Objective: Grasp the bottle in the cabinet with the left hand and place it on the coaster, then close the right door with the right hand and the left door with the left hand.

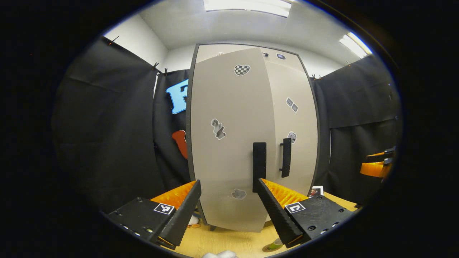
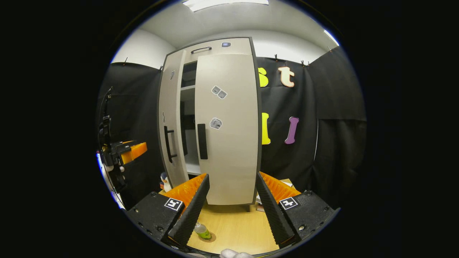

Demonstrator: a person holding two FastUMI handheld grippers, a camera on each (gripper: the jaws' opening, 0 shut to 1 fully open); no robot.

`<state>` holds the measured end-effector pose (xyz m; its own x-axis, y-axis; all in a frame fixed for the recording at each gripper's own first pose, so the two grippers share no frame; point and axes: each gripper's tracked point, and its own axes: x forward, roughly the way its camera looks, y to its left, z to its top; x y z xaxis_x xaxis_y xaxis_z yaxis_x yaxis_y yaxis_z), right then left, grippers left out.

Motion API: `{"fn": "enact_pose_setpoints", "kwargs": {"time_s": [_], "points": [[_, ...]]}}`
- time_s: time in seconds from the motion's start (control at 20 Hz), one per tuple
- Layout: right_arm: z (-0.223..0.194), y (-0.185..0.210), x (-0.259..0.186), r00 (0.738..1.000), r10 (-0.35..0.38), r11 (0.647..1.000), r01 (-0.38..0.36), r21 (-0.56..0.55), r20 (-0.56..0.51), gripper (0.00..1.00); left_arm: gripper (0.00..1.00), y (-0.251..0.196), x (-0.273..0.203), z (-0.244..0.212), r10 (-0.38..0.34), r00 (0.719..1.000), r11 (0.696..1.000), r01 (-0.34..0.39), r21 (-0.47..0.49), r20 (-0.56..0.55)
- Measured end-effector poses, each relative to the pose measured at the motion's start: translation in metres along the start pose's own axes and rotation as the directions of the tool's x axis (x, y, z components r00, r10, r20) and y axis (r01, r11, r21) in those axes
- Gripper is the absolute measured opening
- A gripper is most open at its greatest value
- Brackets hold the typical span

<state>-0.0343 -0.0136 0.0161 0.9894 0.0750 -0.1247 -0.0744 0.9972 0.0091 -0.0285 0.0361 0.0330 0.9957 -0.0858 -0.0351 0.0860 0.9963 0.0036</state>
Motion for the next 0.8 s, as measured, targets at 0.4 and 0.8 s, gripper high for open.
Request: {"fn": "enact_pose_setpoints", "kwargs": {"time_s": [0.4, 0.8], "points": [[-0.013, 0.007, 0.003, 1.0, -0.011, 1.0, 0.011, -0.008, 0.0, 0.8, 0.96, 0.019, -0.046, -0.049, 0.104, 0.991, 0.994, -0.106, -0.013, -0.085], [-0.03, 0.007, 0.008, 0.999, -0.024, 1.0, 0.024, -0.005, -0.028, 0.81, 0.96, 0.024, -0.062, -0.063, 0.131, 0.984, 0.991, -0.134, -0.017, -0.117]]}}
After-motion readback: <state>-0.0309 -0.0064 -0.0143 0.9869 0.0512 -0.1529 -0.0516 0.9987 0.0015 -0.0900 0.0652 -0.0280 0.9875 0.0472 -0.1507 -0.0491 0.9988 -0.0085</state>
